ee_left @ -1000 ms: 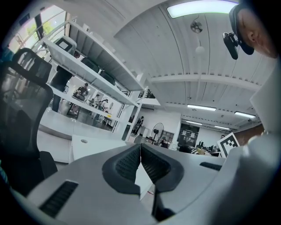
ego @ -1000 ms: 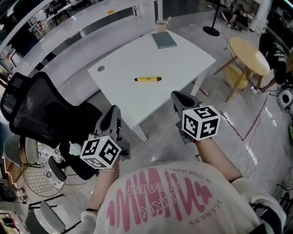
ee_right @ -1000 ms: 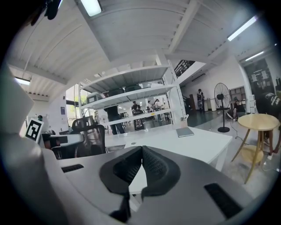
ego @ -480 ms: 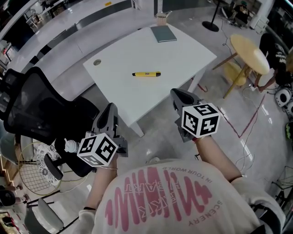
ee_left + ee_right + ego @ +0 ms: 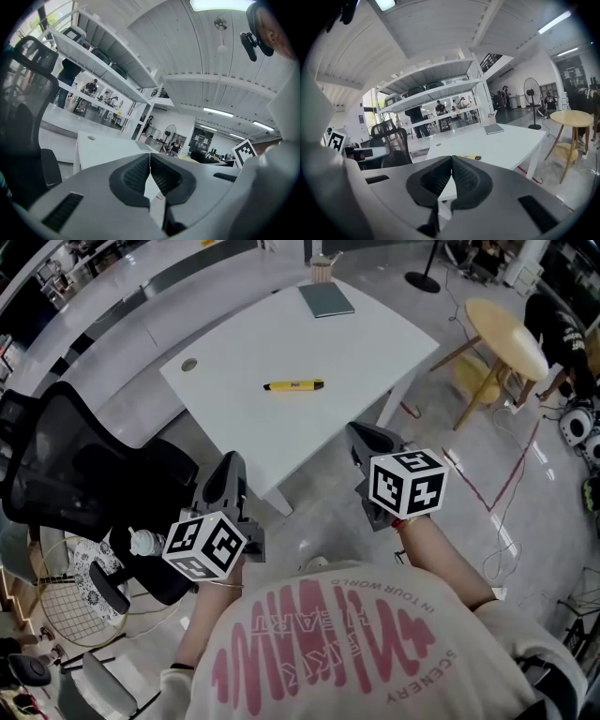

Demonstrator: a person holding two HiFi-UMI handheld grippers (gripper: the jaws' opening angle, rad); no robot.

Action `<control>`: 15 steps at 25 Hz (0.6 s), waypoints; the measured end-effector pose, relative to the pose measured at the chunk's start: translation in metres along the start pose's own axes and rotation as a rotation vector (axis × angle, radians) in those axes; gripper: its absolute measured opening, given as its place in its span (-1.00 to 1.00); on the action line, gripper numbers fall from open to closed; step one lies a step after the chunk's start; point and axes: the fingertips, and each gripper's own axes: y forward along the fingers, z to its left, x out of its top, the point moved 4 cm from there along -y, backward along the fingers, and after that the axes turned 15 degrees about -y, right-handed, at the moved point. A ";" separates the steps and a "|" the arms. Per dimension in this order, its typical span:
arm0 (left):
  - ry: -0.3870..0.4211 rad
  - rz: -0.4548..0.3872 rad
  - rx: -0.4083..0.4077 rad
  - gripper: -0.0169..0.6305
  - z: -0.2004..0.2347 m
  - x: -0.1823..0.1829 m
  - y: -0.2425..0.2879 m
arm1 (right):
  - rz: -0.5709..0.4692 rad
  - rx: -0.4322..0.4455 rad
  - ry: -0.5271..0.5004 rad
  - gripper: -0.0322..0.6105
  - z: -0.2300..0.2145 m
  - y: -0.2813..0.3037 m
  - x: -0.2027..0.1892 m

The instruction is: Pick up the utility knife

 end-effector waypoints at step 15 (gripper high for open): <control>-0.085 0.035 0.115 -0.87 0.039 -0.031 -0.009 | 0.092 0.007 0.081 -0.85 -0.007 0.021 -0.035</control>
